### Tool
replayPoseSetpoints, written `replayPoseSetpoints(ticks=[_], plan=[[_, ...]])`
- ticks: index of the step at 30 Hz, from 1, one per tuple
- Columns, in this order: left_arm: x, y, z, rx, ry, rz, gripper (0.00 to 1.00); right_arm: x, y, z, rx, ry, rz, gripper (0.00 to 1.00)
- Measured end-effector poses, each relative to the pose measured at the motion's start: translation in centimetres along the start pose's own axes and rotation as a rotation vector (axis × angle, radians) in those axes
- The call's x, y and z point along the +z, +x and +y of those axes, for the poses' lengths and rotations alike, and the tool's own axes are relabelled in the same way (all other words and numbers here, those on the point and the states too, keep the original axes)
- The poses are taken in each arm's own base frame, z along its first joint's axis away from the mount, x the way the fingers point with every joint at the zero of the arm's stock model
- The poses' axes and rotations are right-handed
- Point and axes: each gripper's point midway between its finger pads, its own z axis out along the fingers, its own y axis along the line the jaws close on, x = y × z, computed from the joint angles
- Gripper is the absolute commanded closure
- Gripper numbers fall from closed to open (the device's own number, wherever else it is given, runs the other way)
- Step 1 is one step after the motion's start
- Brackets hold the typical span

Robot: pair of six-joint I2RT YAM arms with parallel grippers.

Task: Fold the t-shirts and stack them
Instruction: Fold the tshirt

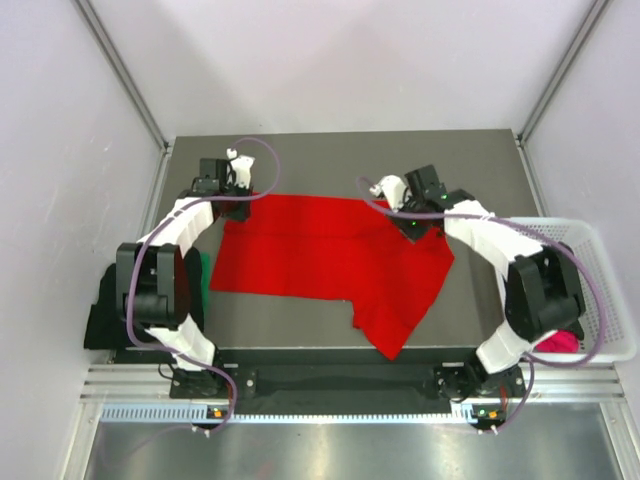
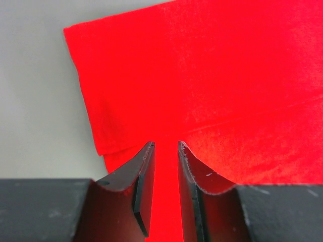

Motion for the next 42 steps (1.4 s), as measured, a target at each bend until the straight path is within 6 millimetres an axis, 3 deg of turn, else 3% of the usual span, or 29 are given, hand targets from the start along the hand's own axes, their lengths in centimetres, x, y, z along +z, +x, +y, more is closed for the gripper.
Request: replayPoseSetpoints(ticks=[5, 9, 11, 18, 28, 36, 42], plan=[[0.9, 0.7, 0.0, -0.006, 0.007, 0.030, 0.70, 2.1, 4.2, -4.5, 0.156, -0.010, 0.095, 0.66], [0.9, 0.7, 0.0, -0.006, 0.007, 0.030, 0.70, 2.4, 7.5, -6.1, 0.261, -0.050, 0.148, 0.62], [1.0, 0.7, 0.0, -0.006, 0.008, 0.031, 0.70, 2.2, 8.1, -6.5, 0.285, -0.066, 0.156, 0.62], [1.0, 0.8, -0.9, -0.008, 0.057, 0.030, 0.69, 2.6, 8.2, -6.4, 0.305, -0.110, 0.147, 0.61], [1.0, 0.7, -1.4, -0.007, 0.082, 0.027, 0.69, 5.0, 9.5, -6.8, 0.345, -0.154, 0.189, 0.62], [1.0, 0.7, -1.5, -0.007, 0.087, 0.026, 0.68, 5.1, 9.6, -6.7, 0.354, -0.167, 0.186, 0.98], [1.0, 0.7, -1.6, -0.007, 0.091, 0.026, 0.69, 4.1, 9.3, -6.1, 0.361, -0.190, 0.178, 0.99]])
